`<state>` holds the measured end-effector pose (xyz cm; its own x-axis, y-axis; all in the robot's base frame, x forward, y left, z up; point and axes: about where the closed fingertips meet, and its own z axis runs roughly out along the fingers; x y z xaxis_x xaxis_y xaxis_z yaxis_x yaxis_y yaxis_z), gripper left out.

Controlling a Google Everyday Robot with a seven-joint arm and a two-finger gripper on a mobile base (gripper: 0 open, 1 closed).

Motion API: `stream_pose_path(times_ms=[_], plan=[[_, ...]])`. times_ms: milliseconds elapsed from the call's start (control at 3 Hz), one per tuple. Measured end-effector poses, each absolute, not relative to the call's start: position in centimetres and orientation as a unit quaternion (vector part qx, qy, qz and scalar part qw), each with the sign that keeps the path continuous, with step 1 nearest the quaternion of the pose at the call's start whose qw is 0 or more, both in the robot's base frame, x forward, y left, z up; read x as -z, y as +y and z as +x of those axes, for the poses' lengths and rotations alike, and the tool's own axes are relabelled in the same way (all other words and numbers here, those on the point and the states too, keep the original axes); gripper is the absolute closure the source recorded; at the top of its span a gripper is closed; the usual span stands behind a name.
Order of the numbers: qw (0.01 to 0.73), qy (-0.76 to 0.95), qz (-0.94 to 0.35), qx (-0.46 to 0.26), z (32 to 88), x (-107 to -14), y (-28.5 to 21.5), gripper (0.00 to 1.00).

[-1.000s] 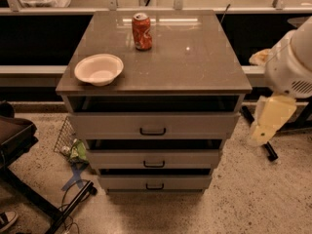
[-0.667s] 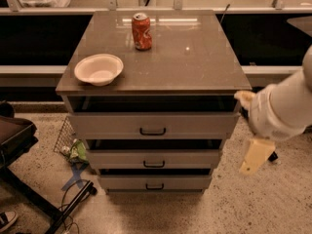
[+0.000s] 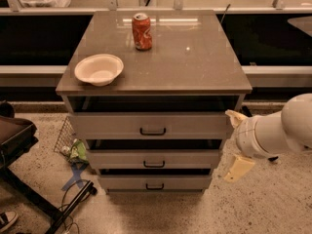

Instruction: Open bottom drawer

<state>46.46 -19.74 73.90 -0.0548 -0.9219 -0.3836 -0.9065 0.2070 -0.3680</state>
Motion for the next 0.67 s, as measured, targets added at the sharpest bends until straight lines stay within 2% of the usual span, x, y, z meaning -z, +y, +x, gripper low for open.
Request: stream_pose_path(times_ms=[667], plan=[[0.286, 0.723, -0.629, -0.006, 45.9, -69.7, -18.8, 0.0]])
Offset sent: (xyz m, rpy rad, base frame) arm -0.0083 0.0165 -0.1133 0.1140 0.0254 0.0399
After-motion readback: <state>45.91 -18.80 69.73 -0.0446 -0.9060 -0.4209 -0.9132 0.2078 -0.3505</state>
